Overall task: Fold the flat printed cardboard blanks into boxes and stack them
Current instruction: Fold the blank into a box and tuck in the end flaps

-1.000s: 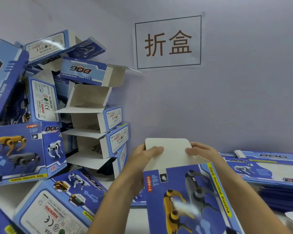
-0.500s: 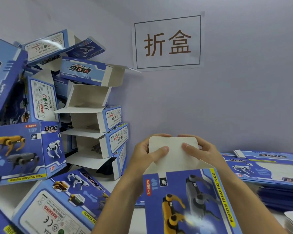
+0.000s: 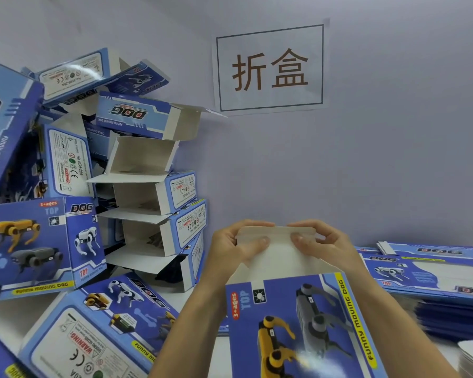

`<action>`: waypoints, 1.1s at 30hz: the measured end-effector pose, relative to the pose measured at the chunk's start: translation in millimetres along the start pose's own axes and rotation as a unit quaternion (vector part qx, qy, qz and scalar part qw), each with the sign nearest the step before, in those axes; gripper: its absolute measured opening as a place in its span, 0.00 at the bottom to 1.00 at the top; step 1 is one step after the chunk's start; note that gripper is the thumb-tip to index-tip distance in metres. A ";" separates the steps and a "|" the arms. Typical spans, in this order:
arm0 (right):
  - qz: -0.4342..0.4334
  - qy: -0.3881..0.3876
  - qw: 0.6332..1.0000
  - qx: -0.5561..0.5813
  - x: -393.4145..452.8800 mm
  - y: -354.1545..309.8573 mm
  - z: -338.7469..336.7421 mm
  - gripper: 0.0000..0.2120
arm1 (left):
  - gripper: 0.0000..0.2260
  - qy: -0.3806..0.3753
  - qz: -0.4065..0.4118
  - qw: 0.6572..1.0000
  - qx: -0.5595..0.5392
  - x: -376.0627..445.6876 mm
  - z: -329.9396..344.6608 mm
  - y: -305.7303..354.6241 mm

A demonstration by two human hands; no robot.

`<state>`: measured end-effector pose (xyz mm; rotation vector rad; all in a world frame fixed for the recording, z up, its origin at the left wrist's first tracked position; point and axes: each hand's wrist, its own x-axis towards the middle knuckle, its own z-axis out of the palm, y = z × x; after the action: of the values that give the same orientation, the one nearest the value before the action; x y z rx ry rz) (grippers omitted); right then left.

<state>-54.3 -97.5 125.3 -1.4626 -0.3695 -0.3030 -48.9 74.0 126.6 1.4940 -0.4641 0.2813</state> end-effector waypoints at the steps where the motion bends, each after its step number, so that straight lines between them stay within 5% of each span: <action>1: 0.004 -0.004 1.000 0.002 0.3 -0.1 -0.4 0.08 | 0.10 -0.002 -0.005 1.000 -0.002 0.7 0.4 -0.2; 11: 0.008 -0.006 1.000 0.009 3.2 1.5 -2.1 0.10 | 0.08 0.010 0.005 1.000 -0.018 0.2 -1.0 -1.8; 15: 0.020 0.007 1.000 0.020 5.1 2.0 -5.2 0.19 | 0.07 0.006 0.006 1.000 -0.009 0.3 -0.7 -4.2; 20: 0.019 0.007 1.000 0.000 3.4 -0.1 -8.7 0.09 | 0.08 -0.030 -0.022 0.999 -0.021 0.3 4.4 3.0; 26: -0.004 0.143 0.983 0.114 0.4 6.2 -21.7 0.12 | 0.07 -0.050 -0.092 0.989 -0.105 4.8 9.0 9.4; 33: -0.021 0.312 0.936 0.164 9.1 13.9 -45.2 0.11 | 0.22 -0.146 -0.119 0.978 -0.085 -8.6 2.6 -4.6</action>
<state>-37.6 -141.1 113.4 -0.9653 0.0668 -0.6838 -54.7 72.0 118.5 1.4107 -0.5221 -0.1665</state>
